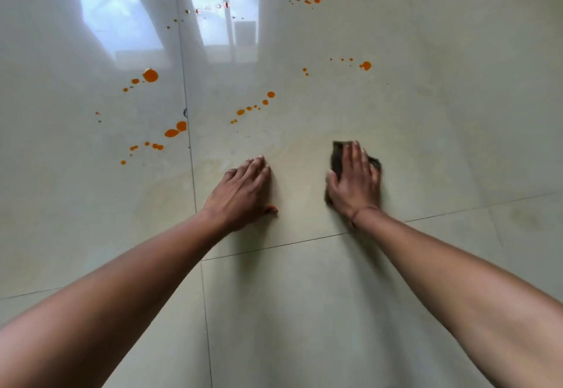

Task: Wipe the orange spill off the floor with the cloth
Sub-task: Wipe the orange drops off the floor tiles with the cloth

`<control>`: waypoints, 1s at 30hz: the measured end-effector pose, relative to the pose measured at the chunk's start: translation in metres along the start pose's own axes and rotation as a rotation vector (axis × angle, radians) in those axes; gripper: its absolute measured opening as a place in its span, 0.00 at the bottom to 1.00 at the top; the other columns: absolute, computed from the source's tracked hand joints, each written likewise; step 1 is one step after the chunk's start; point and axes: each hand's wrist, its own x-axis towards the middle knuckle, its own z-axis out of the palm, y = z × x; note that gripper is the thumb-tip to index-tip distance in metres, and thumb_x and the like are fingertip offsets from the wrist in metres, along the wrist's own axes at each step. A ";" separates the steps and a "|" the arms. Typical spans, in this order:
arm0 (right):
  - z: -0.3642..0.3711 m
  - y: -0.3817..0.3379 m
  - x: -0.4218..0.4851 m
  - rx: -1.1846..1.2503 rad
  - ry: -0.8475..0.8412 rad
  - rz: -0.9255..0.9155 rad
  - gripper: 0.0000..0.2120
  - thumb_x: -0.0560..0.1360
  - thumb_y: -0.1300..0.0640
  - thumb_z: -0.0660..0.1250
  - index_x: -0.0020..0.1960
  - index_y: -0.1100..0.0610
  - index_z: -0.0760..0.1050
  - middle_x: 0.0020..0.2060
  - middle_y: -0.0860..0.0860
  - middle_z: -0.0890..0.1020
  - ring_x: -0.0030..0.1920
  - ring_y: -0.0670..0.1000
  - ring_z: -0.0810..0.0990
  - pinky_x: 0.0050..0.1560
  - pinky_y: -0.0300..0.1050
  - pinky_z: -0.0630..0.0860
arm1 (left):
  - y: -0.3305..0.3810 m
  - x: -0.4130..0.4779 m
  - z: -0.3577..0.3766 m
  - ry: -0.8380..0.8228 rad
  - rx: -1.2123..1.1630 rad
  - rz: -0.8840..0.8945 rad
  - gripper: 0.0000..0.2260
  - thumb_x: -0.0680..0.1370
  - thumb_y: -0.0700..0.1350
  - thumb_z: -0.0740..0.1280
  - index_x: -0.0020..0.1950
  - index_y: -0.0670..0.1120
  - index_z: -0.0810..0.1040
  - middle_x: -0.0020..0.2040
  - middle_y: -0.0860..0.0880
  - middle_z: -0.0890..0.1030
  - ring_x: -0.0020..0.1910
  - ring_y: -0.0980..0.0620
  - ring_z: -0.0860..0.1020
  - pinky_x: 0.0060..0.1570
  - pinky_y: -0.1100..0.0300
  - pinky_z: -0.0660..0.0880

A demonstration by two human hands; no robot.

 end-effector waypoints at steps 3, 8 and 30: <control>0.019 -0.088 0.001 -0.014 -0.038 -0.228 0.36 0.74 0.40 0.46 0.79 0.54 0.51 0.78 0.53 0.52 0.78 0.52 0.51 0.73 0.50 0.47 | -0.022 -0.011 -0.006 0.016 -0.016 -0.030 0.41 0.75 0.66 0.63 0.79 0.45 0.52 0.80 0.45 0.50 0.78 0.46 0.51 0.73 0.49 0.55; 0.016 -0.063 -0.035 -0.069 -0.114 -0.535 0.36 0.72 0.39 0.47 0.78 0.53 0.56 0.77 0.51 0.57 0.76 0.52 0.58 0.71 0.49 0.50 | -0.083 -0.056 -0.019 0.017 0.031 -0.181 0.42 0.72 0.66 0.65 0.78 0.47 0.55 0.79 0.45 0.53 0.77 0.46 0.54 0.72 0.47 0.56; 0.048 -0.197 -0.091 -0.125 -0.151 -0.815 0.34 0.75 0.41 0.53 0.78 0.54 0.56 0.78 0.52 0.56 0.77 0.51 0.55 0.72 0.52 0.55 | -0.168 -0.125 -0.005 -0.051 -0.319 -0.762 0.64 0.58 0.71 0.74 0.79 0.48 0.39 0.79 0.46 0.35 0.77 0.42 0.38 0.74 0.38 0.46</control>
